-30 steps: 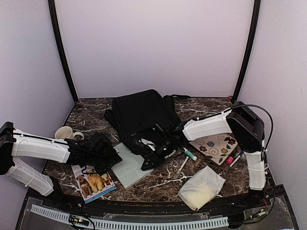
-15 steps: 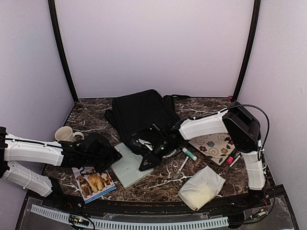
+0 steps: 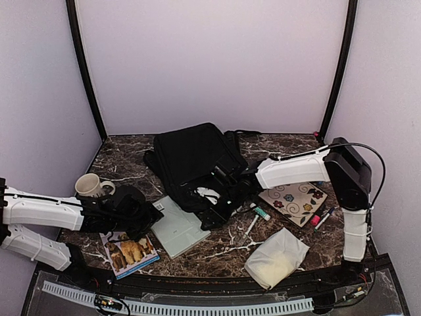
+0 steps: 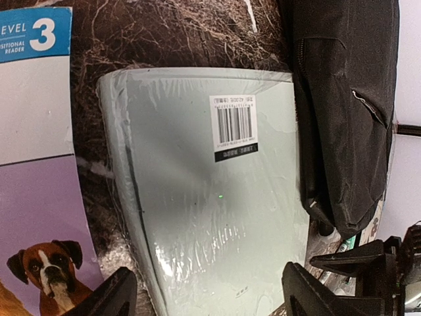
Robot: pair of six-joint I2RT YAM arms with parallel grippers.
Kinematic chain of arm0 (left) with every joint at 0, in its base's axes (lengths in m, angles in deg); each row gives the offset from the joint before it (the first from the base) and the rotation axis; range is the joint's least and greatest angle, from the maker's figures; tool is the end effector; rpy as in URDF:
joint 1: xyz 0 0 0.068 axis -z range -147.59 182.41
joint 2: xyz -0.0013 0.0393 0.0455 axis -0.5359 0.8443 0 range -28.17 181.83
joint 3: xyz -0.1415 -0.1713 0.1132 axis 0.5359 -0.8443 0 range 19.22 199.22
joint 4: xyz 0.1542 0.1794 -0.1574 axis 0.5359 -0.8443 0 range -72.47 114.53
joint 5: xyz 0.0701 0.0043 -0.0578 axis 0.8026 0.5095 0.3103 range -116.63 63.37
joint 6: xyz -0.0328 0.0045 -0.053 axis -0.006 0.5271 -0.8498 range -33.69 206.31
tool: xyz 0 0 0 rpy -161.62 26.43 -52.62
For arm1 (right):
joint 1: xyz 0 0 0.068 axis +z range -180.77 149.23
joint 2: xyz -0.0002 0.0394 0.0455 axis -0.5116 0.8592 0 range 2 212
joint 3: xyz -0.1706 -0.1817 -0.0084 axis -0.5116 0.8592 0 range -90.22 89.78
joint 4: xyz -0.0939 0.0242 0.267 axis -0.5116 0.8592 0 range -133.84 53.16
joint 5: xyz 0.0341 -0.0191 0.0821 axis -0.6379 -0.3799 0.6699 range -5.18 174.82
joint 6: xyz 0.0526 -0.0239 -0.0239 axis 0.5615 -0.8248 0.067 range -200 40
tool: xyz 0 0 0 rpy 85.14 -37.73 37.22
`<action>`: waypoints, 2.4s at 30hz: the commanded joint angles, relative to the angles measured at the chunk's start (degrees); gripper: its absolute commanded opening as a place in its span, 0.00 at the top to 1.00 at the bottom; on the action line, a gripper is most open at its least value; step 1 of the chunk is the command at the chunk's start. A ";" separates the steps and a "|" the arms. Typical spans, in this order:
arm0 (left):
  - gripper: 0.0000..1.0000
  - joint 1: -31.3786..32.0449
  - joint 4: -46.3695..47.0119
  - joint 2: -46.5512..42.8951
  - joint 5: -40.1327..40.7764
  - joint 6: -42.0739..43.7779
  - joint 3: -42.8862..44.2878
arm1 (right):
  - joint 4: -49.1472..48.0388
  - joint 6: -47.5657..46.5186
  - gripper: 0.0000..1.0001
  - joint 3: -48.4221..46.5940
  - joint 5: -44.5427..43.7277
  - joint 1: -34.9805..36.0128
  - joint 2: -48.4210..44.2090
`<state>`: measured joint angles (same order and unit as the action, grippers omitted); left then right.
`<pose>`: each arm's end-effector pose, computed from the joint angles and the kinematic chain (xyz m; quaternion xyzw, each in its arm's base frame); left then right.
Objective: Pack the student bag
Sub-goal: Pick up the book at the center of the board.
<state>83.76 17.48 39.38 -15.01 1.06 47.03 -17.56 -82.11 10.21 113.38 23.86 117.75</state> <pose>0.1676 -0.1942 0.1213 -0.3053 0.8739 -0.3056 0.2228 0.2303 0.3641 0.1163 -0.4988 0.8003 0.3170 0.1009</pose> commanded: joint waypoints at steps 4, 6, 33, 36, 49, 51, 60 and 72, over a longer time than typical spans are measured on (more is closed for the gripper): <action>0.21 0.32 -0.61 1.32 -1.50 -4.73 -1.54 | 0.34 0.89 0.56 -2.43 1.46 0.04 7.79; 0.21 0.28 2.05 1.53 -2.65 -6.96 -3.25 | -0.03 0.81 0.57 -3.17 2.57 0.04 9.61; 0.31 3.05 35.46 -2.66 1.97 9.63 -5.06 | 1.37 -1.01 0.63 -6.31 6.79 0.39 18.34; 0.33 3.05 33.57 -2.58 0.54 7.53 -5.46 | 1.78 -1.50 0.63 -6.76 6.93 0.39 18.01; 0.46 6.80 25.57 -7.35 -0.71 -1.29 -8.38 | 4.87 -3.03 0.62 -12.10 12.31 0.74 17.89; 0.45 7.00 18.34 -9.97 0.54 -1.21 -7.14 | 5.08 -2.86 0.62 -12.54 12.44 1.32 18.06; 0.46 7.02 6.50 -14.60 -2.44 -7.47 -10.74 | 6.55 -2.58 0.62 -14.80 12.67 4.72 19.83; 0.31 7.01 -1.71 -15.82 -1.41 -10.77 -13.68 | 6.31 -1.53 0.63 -13.76 13.11 5.40 21.27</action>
<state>90.08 12.72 21.63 -12.98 -7.84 35.06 -11.26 -83.86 -5.79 128.98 26.99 133.94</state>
